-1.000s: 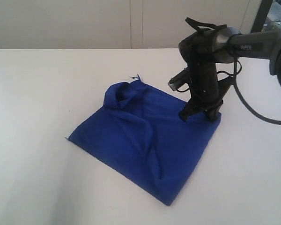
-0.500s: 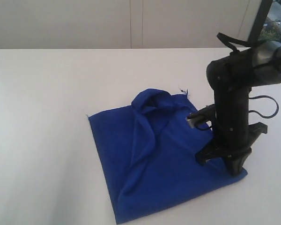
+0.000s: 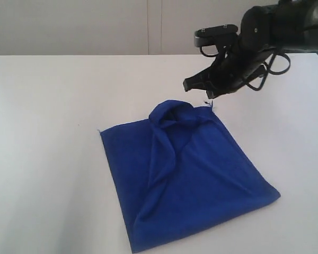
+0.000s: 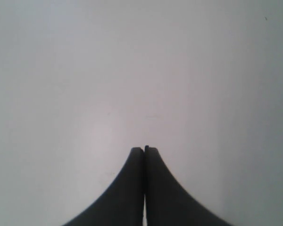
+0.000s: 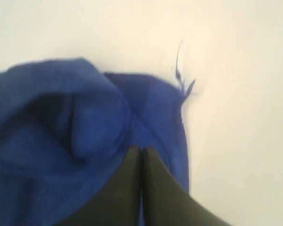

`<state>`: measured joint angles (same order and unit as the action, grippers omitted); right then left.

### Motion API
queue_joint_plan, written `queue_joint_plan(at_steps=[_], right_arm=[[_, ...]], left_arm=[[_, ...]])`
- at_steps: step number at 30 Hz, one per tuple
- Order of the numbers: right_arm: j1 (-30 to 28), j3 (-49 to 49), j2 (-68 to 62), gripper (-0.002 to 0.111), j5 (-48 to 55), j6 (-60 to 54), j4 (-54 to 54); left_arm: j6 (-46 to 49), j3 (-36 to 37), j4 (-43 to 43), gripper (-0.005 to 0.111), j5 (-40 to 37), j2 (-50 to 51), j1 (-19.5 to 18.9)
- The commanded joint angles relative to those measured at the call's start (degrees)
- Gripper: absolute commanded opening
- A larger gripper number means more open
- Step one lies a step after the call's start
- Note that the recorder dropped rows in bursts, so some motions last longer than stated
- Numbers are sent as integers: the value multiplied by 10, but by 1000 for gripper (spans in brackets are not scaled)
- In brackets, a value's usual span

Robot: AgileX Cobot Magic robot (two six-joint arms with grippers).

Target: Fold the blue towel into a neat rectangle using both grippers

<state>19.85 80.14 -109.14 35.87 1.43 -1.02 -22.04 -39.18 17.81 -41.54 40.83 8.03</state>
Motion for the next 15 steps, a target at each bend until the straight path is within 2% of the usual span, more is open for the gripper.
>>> queue_joint_plan(at_steps=[1,7,15], right_arm=[[-6,76,-68,0,5,5,4],[-13,117,-152,0,13,16,10],[-35,126,-178,0,7,19,10]], left_arm=[[-5,4,0,0,-2,-3,2],[-5,4,0,0,-2,-3,2],[-5,4,0,0,-2,-3,2]])
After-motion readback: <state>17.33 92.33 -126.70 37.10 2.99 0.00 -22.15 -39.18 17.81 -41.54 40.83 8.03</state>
